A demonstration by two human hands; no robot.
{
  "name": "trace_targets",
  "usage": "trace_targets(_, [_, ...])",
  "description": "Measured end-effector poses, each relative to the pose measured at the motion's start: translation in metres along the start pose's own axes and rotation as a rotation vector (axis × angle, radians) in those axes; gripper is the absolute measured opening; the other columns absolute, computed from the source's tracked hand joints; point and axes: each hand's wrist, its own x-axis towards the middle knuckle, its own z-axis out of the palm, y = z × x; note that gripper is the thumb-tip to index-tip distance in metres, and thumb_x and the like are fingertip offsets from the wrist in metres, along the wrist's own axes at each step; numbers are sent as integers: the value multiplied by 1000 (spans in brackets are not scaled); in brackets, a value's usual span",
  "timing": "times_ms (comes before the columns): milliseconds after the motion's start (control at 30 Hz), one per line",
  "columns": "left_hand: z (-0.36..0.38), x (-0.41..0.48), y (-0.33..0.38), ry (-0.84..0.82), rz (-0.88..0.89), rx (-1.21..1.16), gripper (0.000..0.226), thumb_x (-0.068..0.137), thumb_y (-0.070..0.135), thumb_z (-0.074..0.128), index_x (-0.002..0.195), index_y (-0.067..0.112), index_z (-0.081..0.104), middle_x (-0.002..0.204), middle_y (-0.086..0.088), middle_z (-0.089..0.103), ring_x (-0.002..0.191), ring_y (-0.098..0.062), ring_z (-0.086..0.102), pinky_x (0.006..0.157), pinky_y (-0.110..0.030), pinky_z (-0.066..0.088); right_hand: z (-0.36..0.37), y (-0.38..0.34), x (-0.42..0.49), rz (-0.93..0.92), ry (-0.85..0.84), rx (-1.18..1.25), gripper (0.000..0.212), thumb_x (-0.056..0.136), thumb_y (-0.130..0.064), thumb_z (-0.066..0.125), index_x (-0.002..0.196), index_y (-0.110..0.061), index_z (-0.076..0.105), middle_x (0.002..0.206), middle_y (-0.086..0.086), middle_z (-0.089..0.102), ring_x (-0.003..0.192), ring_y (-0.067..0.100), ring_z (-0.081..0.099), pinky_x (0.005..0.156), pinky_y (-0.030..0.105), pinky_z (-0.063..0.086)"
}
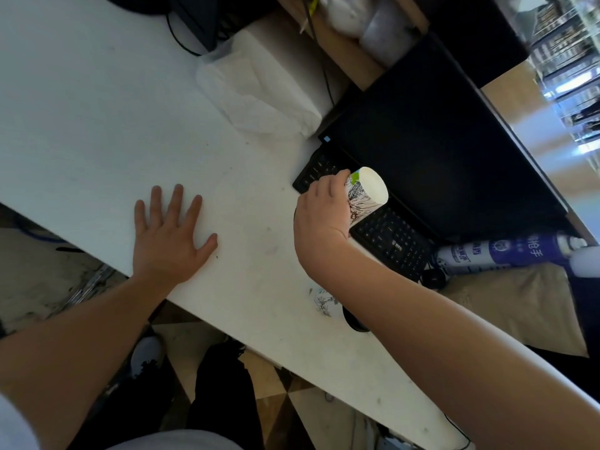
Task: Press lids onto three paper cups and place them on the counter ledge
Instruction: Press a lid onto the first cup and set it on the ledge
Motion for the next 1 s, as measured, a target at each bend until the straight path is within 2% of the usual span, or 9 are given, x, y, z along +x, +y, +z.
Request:
trace_targets(167, [0,0,0,3,-1,1,85,91,74,20,160,25,18,169,-11,11,155,-40,-2,122,-56,-6,-2,6,1,56,-23,166,66,79,-17,78,138,-12,49,130,17,52,127,43,43,111,65,19])
trace_targets(267, [0,-1,1,-2,-2,0,85,91,74,19,160,25,16,169,-10,10,155,-40,-3,122,-56,-6,-6,21,-5,41,-56,384,62,85,-24,68,142,-12,44,136,17,50,129,40,42,114,62,21])
trace_targets(367, [-1,0,0,-14,-4,2,85,91,74,19,161,25,15,170,-10,7,155,-40,-4,123,-57,-5,-7,45,-12,50,-57,681,68,84,-27,67,145,-15,40,142,15,46,132,37,41,113,56,26])
trace_targets(500, [0,1,0,-15,3,-22,84,91,73,22,160,25,18,169,-11,10,154,-41,-2,122,-58,-4,9,64,-17,115,25,1114,76,77,-14,74,143,-18,37,137,10,46,127,35,41,109,51,30])
trace_targets(600, [1,0,0,-9,1,-11,85,91,74,21,160,25,19,169,-11,11,155,-41,-2,123,-57,-4,24,68,-18,113,34,1525,88,74,-13,79,147,-24,31,137,4,44,128,30,41,110,50,37])
trace_targets(700, [1,0,0,-19,-1,-14,85,91,74,20,160,25,19,169,-10,10,155,-40,-3,122,-57,-5,35,67,-27,97,86,1976,91,70,-13,87,144,-27,37,132,0,53,121,21,53,88,36,55])
trace_targets(767, [1,0,0,-21,-2,-3,86,91,75,19,160,25,18,170,-10,9,155,-40,-3,123,-57,-4,39,60,-32,107,143,2160,88,67,-15,91,140,-28,43,126,-4,60,116,14,60,82,27,57])
trace_targets(867, [-1,0,1,-27,-2,1,86,90,75,18,160,25,18,170,-10,9,155,-40,-3,122,-57,-5,45,42,-33,154,209,2357,90,60,-15,93,137,-27,47,127,-2,64,118,14,63,100,42,55])
trace_targets(1000, [-1,0,1,-37,-5,2,86,91,75,18,161,25,16,170,-10,7,155,-39,-5,122,-54,-8,51,19,-32,158,203,2531,90,59,-9,94,136,-24,50,128,1,65,121,17,63,105,51,52])
